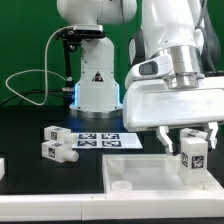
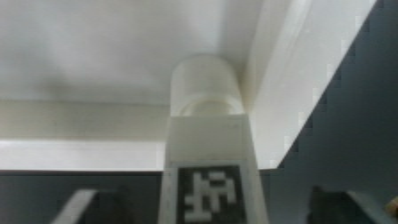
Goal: Assemble one leg
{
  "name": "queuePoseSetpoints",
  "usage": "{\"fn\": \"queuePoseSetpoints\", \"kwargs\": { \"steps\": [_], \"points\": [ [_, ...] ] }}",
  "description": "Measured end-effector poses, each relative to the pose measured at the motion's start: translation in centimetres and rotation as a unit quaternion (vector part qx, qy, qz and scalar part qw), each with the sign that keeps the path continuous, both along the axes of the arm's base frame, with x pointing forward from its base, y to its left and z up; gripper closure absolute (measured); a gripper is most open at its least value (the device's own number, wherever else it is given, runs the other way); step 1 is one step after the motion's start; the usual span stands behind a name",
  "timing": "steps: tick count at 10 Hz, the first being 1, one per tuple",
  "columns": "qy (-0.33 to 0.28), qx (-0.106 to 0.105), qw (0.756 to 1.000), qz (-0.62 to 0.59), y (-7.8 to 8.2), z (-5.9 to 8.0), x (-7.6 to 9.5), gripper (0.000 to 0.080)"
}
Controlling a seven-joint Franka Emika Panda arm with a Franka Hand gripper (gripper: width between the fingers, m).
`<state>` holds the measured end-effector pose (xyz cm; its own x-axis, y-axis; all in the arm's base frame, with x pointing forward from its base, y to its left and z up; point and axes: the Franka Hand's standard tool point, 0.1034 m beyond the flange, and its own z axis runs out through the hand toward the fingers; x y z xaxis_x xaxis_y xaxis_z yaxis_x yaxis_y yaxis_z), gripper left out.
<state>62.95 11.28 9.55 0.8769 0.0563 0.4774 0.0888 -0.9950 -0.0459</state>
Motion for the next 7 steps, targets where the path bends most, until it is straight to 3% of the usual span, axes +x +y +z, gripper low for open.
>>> {"fn": "queuePoseSetpoints", "kwargs": {
  "steps": [1,3,5,6,7],
  "points": [
    [0.045,0.000,0.999,0.002,0.0,0.5,0.0,0.0198],
    [0.108,0.000,0.994,-0.004,-0.8,1.1,1.7,0.0153],
    [0.190,0.006,0.982,-0.020,-0.6,0.3,1.5,0.0151],
    [0.197,0.007,0.980,-0.023,-0.4,0.2,2.0,0.0151],
    [0.253,0.008,0.967,-0.032,-0.4,-0.6,1.0,0.0151]
  ]
}}
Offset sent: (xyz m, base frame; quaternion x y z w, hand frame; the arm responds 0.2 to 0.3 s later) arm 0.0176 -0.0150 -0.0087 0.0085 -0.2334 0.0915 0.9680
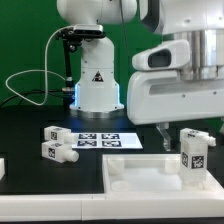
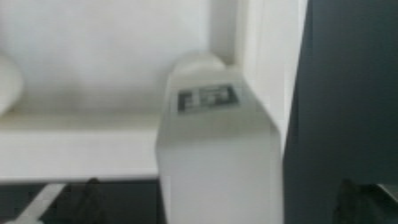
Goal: Assemble one leg
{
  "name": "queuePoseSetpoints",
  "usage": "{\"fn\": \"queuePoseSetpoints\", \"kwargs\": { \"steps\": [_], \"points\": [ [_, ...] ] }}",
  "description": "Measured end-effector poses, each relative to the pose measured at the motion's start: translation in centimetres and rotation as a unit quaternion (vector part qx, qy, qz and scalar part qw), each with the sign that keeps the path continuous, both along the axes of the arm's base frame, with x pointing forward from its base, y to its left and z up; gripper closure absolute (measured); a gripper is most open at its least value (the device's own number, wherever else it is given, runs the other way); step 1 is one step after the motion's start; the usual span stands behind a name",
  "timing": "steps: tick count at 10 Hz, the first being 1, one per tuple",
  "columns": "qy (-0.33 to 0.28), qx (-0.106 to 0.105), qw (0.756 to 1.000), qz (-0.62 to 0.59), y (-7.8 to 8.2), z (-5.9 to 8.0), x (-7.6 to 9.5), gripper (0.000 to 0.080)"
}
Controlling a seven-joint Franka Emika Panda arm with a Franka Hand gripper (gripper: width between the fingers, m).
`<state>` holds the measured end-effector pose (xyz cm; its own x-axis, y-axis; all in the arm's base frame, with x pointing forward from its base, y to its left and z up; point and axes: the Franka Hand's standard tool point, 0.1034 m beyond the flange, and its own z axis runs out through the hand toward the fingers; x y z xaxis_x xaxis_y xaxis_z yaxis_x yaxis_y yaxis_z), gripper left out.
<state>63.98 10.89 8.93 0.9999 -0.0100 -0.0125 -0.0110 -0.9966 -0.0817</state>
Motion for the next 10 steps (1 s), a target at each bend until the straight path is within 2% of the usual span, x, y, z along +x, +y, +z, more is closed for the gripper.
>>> {"fn": "queuePoseSetpoints", "kwargs": {
  "steps": [2,4,5,6,8,10],
  "points": [
    [-0.002,0.000,1.000,-0.013,0.34,-0.35,0.41,0.0151],
    [-0.002,0.000,1.000,-0.019,0.32,-0.38,0.40,0.0420],
    [0.001,-0.001,0.999,-0.049,0.28,-0.40,0.39,0.0420],
    [0.004,-0.001,0.996,-0.086,0.20,-0.42,0.39,0.0512],
    [0.006,-0.004,0.985,-0.175,0.21,-0.50,0.40,0.0512],
    [0.010,-0.009,0.952,-0.306,0.26,-0.53,0.33,0.0512]
  ]
}}
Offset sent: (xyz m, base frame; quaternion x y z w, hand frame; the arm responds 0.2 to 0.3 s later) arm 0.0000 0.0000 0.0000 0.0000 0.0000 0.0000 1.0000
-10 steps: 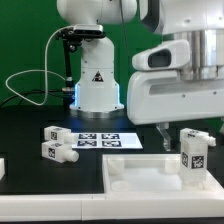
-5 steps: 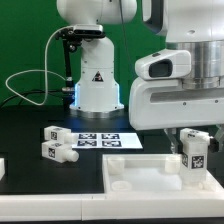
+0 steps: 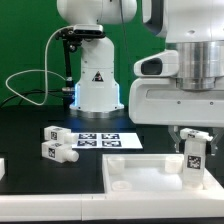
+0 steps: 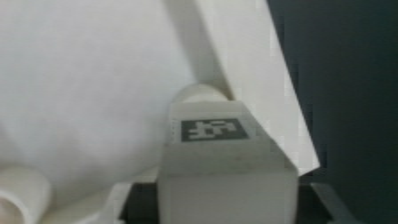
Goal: Assemble one leg
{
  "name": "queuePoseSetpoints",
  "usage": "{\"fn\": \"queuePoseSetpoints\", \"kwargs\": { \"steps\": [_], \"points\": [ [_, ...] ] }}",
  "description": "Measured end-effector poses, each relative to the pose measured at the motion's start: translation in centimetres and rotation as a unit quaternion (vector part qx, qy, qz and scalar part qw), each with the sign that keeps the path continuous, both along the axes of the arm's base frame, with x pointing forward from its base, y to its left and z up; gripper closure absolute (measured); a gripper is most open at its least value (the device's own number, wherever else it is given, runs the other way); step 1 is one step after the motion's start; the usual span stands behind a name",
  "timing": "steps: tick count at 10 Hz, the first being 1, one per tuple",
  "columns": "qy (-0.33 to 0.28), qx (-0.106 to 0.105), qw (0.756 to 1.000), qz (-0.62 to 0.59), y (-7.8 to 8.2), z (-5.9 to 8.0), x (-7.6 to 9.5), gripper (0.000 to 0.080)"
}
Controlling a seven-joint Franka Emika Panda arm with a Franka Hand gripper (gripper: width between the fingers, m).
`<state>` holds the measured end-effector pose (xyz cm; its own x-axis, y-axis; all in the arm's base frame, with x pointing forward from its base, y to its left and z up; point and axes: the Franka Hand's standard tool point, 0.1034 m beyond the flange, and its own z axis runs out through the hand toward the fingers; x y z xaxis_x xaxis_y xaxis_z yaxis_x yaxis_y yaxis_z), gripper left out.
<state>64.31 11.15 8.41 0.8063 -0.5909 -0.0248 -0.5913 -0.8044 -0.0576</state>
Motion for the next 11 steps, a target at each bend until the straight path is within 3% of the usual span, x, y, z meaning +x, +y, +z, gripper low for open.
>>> {"fn": "queuePoseSetpoints", "kwargs": {
  "steps": [2,4,5,7,8,9,10,11],
  "points": [
    [0.008,0.009,0.987,-0.158,-0.12,-0.02,0.12,0.0512],
    [0.009,0.026,0.954,-0.298,-0.37,-0.10,0.02,0.0512],
    [0.008,0.031,0.944,-0.329,-0.45,-0.12,-0.05,0.0512],
    [0.008,0.031,0.947,-0.320,-0.45,-0.10,-0.04,0.0512],
    [0.007,0.030,0.951,-0.309,-0.43,-0.16,-0.06,0.0426],
    [0.006,0.030,0.953,-0.303,-0.39,-0.15,-0.07,0.0289],
    [-0.004,0.021,0.981,-0.192,-0.21,0.01,0.03,0.0289],
    [-0.005,0.017,0.996,-0.092,0.35,-0.05,-0.24,0.0180]
  ]
}}
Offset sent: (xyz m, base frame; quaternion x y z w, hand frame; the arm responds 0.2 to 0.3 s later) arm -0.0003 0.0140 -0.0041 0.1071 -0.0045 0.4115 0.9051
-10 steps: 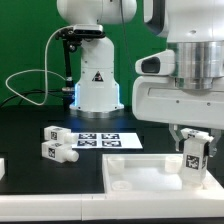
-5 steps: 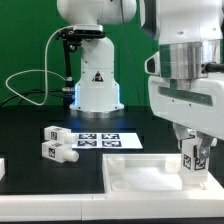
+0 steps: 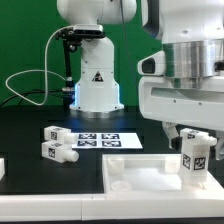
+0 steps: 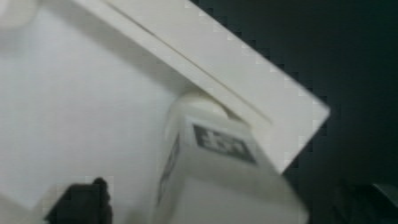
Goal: Assemble one leg
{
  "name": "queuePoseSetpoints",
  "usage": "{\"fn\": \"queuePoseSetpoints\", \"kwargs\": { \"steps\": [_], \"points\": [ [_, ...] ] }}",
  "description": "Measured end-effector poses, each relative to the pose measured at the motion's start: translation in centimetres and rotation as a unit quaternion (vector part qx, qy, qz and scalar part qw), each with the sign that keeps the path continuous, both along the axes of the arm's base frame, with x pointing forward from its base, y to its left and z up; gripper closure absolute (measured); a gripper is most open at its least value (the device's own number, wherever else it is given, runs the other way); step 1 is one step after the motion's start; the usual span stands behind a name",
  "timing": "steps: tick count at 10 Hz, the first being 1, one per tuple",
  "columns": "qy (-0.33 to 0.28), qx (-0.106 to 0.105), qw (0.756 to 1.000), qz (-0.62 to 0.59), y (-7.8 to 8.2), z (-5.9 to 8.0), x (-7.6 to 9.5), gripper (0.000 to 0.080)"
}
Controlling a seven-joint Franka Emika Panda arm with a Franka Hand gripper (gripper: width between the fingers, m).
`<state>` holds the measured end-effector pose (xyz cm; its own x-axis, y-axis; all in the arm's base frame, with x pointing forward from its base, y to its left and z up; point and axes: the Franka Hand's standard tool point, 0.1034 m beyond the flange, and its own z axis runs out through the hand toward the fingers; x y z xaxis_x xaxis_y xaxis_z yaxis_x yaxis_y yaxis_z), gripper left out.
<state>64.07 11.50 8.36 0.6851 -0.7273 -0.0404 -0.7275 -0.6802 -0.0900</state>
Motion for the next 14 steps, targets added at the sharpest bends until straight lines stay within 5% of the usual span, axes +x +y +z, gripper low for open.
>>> {"fn": "queuePoseSetpoints", "kwargs": {
  "steps": [4,7,10,11,12,14],
  "points": [
    [-0.005,-0.004,0.986,0.169,0.04,0.01,-0.23,0.0151],
    [-0.037,-0.024,0.920,0.388,0.20,0.25,0.29,0.0151],
    [-0.035,-0.023,0.929,0.369,0.18,0.20,0.27,0.0264],
    [-0.034,-0.021,0.937,0.348,0.21,0.19,0.27,0.0447],
    [-0.031,-0.021,0.953,0.302,0.00,0.20,0.33,0.0504],
    [-0.026,-0.022,0.979,0.201,-0.22,0.18,0.46,0.0504]
  ]
}}
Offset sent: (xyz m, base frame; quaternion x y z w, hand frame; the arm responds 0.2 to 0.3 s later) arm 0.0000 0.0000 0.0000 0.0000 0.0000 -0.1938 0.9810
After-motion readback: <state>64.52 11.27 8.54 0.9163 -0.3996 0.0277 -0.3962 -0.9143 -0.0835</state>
